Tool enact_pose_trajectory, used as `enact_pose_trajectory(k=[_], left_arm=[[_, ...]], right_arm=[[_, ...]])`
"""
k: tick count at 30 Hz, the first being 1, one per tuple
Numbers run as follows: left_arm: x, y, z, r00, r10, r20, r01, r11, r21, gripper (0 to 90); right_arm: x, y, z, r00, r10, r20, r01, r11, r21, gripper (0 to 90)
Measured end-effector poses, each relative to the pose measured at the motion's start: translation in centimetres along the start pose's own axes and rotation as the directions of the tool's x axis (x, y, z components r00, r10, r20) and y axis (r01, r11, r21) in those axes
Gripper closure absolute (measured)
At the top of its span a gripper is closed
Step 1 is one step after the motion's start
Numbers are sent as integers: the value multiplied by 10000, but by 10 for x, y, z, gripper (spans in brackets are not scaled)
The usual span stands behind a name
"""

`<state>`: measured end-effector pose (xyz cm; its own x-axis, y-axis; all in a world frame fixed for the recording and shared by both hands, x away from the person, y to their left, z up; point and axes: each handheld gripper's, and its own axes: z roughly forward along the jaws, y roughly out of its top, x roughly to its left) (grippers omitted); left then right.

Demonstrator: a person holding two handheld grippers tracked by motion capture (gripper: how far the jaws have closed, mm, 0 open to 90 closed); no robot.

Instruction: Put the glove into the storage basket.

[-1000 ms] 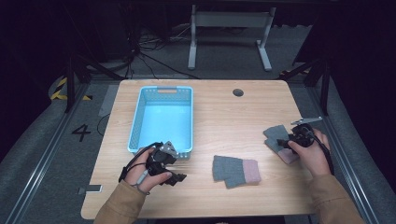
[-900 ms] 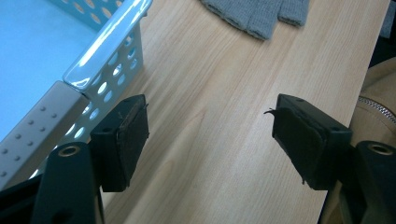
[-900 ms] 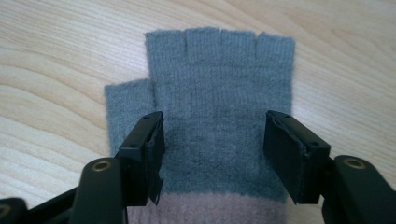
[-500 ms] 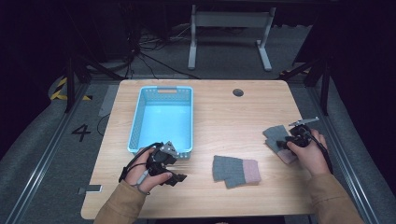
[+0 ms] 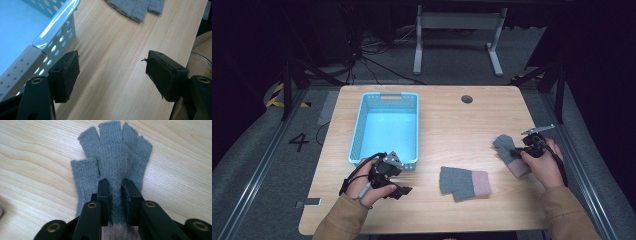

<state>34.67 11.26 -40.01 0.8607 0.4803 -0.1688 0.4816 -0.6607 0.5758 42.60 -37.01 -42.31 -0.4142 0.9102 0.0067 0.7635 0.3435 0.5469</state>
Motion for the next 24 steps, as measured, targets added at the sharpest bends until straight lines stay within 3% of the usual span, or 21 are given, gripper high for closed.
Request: enact_pose_trajectory(k=[11,20,24], left_arm=[[-2,1,0,10000,71,13,-71,10000,13,279],[-3,1,0,9999,89,52,-89,10000,-20,279],[-3,2,0,10000,72,51,-72,10000,-22,279]], right_arm=[[20,11,-27,9958,-795,-450,769,9955,-562,780],[45,19,-48,9825,-1679,-803,1604,9827,-923,777],[56,20,-52,9713,-2146,-1024,2047,9738,-990,777]])
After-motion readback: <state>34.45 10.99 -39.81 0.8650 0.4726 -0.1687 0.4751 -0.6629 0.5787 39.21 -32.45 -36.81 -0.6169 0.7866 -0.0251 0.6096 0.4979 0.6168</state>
